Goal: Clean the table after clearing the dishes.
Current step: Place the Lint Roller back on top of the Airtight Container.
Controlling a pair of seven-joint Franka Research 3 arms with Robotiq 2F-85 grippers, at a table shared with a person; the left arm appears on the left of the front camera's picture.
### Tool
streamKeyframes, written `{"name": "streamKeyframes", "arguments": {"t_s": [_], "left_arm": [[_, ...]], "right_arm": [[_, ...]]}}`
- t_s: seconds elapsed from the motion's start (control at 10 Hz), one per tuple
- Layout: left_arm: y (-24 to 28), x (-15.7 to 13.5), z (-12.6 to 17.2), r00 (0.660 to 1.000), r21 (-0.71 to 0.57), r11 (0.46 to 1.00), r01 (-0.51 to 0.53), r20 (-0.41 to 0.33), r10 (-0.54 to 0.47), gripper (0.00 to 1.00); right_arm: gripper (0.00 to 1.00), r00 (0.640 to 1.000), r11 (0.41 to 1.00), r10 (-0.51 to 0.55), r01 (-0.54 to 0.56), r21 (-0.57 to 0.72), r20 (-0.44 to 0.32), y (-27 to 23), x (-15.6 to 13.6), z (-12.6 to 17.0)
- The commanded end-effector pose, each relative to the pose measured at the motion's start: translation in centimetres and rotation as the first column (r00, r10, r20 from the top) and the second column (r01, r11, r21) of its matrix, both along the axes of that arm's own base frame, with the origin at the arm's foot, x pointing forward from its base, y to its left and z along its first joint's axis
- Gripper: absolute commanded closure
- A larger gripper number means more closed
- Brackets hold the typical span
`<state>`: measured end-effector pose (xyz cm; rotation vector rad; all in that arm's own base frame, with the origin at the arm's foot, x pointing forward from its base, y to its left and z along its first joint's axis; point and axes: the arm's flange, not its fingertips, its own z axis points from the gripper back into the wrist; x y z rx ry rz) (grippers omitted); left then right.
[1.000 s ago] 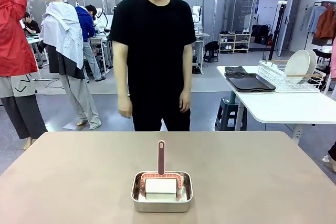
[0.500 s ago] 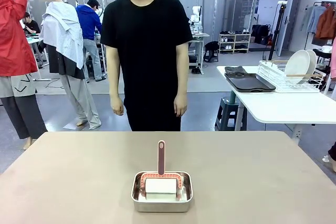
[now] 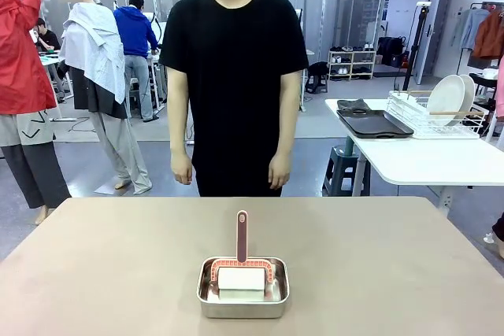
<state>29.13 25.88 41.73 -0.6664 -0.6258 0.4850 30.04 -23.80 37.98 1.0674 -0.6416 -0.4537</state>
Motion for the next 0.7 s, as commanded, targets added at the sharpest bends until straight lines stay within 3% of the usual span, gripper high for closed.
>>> {"name": "streamKeyframes", "arguments": {"t_s": [0.0,0.6], "left_arm": [[-0.03,-0.58,0.08,1.000,-0.003,1.000,0.017,0.009,-0.017,0.00],[-0.03,-0.58,0.08,1.000,-0.003,1.000,0.017,0.009,-0.017,0.00]], "right_arm": [[0.00,1.000,1.000,-0.005,0.005,0.010,0.011,0.10,0.06,0.15],[0.00,1.000,1.000,-0.005,0.005,0.010,0.011,0.10,0.06,0.15]]}}
